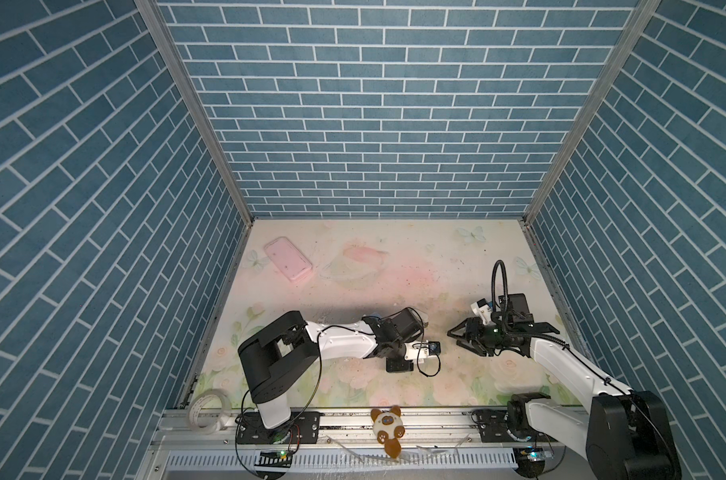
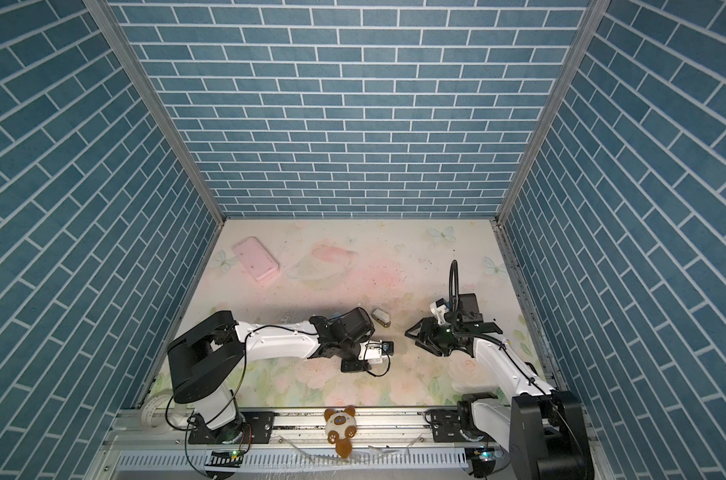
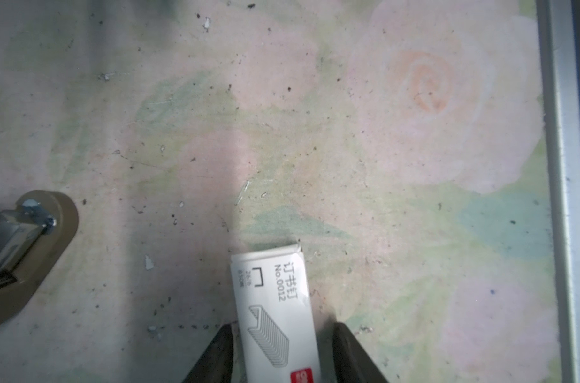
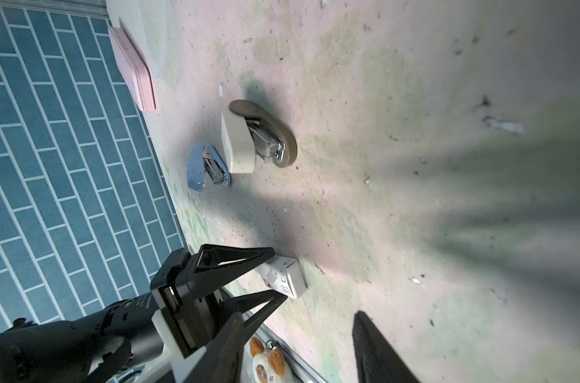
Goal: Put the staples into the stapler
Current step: 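Bring the right gripper to the staple box held by the left gripper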
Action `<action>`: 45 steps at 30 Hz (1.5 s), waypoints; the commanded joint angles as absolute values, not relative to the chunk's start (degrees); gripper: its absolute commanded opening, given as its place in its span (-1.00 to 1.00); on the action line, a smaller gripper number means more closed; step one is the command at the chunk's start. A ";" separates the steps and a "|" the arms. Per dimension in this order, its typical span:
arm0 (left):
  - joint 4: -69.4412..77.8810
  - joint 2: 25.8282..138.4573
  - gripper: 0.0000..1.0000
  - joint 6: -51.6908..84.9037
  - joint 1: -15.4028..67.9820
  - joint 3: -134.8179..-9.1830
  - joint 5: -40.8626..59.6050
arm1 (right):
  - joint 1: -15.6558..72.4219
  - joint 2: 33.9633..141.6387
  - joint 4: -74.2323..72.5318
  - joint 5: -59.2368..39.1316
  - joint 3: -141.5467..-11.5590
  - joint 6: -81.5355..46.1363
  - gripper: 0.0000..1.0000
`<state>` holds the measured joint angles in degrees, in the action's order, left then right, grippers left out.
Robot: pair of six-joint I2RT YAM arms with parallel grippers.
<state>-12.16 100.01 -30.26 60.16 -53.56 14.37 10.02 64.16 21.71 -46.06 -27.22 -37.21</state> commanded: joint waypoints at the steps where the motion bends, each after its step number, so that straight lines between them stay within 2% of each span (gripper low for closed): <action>1: -11.96 98.73 -0.05 -29.41 59.55 -51.97 14.69 | 11.54 66.58 19.78 -49.19 -26.54 -36.50 0.05; 12: -10.62 97.29 -0.02 -28.58 57.58 -50.07 17.70 | 16.03 72.18 11.20 -53.51 -24.08 -37.90 0.00; 34: -2.82 97.17 -0.25 -28.68 57.66 -46.55 19.11 | 21.33 79.42 2.52 -55.82 -22.24 -40.78 -0.07; 38: -1.92 97.37 -0.35 -28.74 57.66 -46.01 19.24 | 22.22 80.92 -0.78 -55.87 -21.68 -42.14 -0.08; 45: -1.11 97.65 -0.34 -28.15 57.72 -45.60 19.73 | 24.16 83.97 -6.73 -55.96 -21.37 -44.71 -0.11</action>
